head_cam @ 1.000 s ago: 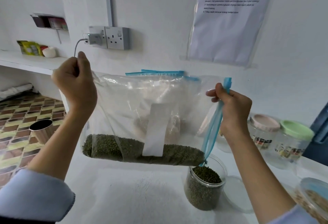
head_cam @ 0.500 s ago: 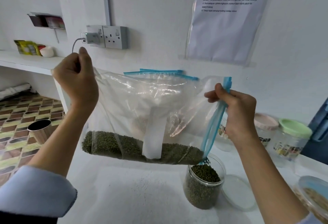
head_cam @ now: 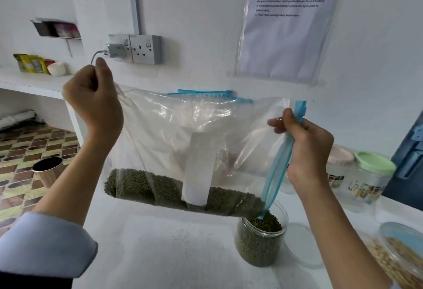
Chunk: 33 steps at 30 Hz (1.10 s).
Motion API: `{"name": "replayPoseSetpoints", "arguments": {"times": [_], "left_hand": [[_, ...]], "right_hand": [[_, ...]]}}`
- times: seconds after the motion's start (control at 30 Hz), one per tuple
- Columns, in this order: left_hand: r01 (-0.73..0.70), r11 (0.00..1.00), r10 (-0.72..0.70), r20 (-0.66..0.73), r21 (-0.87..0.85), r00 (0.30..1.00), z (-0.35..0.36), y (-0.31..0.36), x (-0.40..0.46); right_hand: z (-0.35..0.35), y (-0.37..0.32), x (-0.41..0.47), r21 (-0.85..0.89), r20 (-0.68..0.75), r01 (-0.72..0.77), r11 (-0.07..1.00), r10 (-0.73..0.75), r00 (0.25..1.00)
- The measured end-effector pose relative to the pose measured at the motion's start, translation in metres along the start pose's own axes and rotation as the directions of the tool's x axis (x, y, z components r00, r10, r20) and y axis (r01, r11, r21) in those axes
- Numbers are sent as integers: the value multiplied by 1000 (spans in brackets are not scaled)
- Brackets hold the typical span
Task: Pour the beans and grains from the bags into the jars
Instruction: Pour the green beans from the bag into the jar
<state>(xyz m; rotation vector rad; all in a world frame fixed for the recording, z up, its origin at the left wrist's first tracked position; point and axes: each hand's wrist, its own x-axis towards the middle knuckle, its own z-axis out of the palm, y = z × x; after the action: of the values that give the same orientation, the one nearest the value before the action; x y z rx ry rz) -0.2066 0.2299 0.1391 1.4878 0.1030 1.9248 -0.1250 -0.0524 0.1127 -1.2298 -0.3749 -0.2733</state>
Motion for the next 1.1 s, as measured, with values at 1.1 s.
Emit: {"name": "replayPoseSetpoints", "arguments": {"times": [1.1], "left_hand": [[19,999,-18,20,-33,1000,-8,8,8]], "right_hand": [[8,4,18,-43,44,-59,997,61,997]]}}
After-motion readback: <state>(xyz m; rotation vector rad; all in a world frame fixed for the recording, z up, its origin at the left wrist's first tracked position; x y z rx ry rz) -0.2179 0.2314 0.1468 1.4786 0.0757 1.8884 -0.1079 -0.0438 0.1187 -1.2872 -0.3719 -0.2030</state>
